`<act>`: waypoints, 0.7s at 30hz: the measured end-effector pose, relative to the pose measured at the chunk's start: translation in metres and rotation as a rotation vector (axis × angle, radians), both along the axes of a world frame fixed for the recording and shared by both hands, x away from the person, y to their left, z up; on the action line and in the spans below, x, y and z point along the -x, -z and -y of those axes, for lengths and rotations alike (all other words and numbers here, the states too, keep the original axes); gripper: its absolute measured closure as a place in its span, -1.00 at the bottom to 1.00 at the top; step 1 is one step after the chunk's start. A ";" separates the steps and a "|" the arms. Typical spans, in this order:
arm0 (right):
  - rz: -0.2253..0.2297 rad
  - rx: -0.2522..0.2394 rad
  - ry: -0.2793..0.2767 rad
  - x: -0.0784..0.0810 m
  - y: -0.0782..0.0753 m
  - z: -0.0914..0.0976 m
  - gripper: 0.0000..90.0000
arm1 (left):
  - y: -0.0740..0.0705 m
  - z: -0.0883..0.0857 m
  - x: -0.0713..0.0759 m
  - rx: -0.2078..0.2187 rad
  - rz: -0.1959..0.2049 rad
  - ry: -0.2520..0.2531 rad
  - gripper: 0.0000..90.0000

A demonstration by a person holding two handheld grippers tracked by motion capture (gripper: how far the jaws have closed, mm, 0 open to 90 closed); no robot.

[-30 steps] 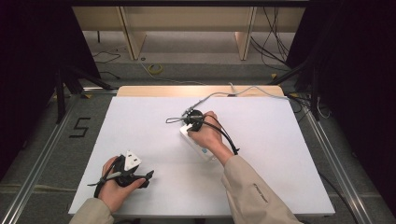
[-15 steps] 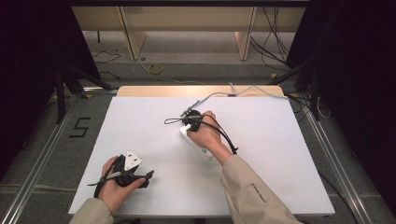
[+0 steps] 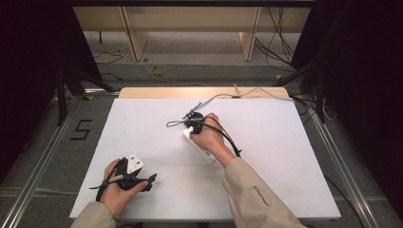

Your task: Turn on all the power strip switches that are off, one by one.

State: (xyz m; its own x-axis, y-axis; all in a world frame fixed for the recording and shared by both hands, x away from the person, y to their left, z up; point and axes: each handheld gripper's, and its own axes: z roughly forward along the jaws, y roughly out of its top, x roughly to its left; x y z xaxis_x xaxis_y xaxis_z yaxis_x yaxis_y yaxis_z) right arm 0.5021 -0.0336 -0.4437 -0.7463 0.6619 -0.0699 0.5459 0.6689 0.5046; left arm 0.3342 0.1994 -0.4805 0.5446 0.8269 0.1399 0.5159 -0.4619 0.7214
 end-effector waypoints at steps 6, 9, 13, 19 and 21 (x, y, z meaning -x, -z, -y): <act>0.004 0.000 0.003 0.000 0.002 -0.001 1.00 | 0.000 0.000 0.000 0.000 0.000 0.001 -0.59; 0.002 0.003 0.007 0.000 0.001 -0.001 1.00 | 0.000 0.000 0.000 -0.002 0.000 0.002 -0.59; 0.005 -0.002 0.007 0.000 0.002 0.000 1.00 | 0.000 0.000 0.000 0.001 -0.002 0.001 -0.59; 0.005 -0.030 0.011 0.000 -0.003 0.006 1.00 | 0.001 -0.001 0.000 0.000 -0.006 0.001 -0.59; 0.017 -0.056 0.015 0.001 -0.009 0.010 1.00 | 0.001 -0.001 0.000 0.001 -0.007 0.000 -0.59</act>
